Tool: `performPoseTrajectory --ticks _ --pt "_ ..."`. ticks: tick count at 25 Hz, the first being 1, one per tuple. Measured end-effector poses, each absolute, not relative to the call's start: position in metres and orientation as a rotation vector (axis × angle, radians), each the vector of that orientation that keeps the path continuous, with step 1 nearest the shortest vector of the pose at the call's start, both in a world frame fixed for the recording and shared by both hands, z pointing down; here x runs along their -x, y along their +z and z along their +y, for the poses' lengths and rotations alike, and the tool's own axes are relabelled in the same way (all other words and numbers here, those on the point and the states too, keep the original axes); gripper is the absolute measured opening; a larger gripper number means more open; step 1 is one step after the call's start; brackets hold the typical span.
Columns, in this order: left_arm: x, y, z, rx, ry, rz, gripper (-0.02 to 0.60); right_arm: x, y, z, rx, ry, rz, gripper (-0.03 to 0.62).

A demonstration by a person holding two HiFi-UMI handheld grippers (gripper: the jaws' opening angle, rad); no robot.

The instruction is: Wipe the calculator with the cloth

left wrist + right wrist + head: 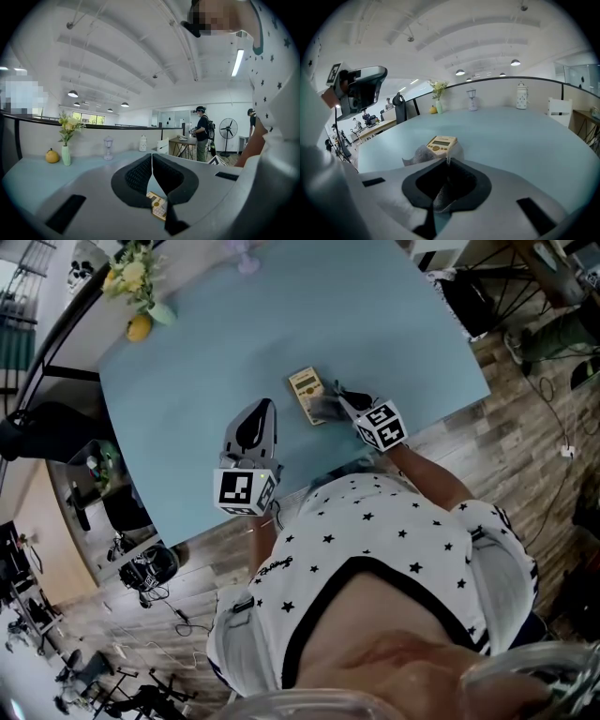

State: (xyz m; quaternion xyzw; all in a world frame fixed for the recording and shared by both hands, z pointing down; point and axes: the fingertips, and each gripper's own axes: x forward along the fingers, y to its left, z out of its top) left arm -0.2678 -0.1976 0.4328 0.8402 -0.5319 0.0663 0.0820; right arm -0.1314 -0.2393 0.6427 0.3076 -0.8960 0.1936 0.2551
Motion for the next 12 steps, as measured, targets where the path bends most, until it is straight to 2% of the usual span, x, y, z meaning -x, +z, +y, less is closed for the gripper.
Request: performPoseTrajectory --ticks 12 --pt "0.265 0.431 -0.2 -2.518 0.204 -1.59 0.031 0.13 0.609 -0.252 -0.895 0.544 -2.521 0.02"
